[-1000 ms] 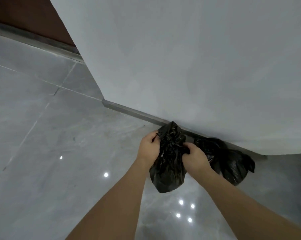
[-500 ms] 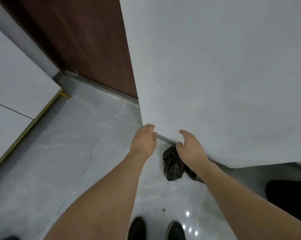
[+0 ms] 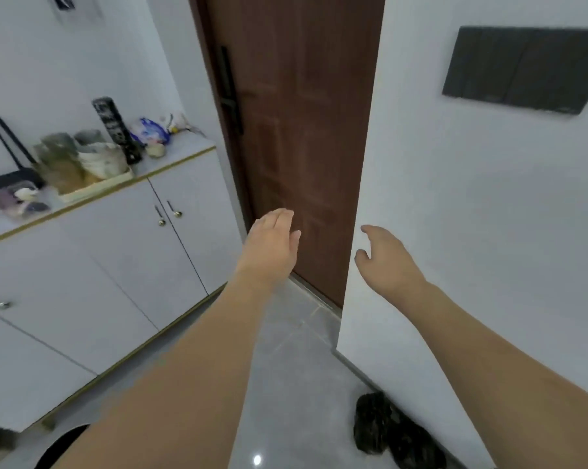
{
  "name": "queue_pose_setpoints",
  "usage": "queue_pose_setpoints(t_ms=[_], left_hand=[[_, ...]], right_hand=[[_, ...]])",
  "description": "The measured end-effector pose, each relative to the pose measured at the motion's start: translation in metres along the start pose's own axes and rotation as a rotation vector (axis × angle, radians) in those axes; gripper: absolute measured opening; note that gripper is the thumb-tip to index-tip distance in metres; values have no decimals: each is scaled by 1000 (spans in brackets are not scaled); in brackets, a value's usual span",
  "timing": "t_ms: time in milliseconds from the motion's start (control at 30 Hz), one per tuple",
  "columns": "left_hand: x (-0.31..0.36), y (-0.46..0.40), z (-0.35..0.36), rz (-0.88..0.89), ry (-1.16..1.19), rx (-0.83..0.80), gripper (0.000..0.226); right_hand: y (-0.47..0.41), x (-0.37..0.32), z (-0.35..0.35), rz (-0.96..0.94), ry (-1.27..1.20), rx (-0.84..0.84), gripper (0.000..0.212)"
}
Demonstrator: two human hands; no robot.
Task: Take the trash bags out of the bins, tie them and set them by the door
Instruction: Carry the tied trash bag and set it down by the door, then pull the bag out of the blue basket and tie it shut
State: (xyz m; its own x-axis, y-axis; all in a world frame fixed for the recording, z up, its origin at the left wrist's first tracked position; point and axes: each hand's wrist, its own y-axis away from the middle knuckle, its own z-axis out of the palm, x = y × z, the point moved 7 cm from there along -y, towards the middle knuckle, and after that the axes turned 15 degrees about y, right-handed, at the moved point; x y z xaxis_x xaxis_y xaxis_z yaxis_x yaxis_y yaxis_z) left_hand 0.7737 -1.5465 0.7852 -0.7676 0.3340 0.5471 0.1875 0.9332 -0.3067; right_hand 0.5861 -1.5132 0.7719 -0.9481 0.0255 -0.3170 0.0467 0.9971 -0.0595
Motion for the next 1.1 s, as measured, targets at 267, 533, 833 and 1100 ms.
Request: queue_pose_setpoints(t_ms=[267, 533, 833, 1100], left_hand=[[-23, 45, -167, -100, -131, 231, 47], [-100, 150, -290, -247, -208, 356, 48], [-205, 339, -439, -419, -332, 482, 49], [-286, 522, -551, -608, -462, 580, 46]], right_hand=[[14, -155, -51, -273, -53, 66, 54], [72, -304, -32, -474, -16, -10, 53], [194, -511, 35, -689, -27, -84, 60], [325, -670, 86, -910, -67, -156, 59]])
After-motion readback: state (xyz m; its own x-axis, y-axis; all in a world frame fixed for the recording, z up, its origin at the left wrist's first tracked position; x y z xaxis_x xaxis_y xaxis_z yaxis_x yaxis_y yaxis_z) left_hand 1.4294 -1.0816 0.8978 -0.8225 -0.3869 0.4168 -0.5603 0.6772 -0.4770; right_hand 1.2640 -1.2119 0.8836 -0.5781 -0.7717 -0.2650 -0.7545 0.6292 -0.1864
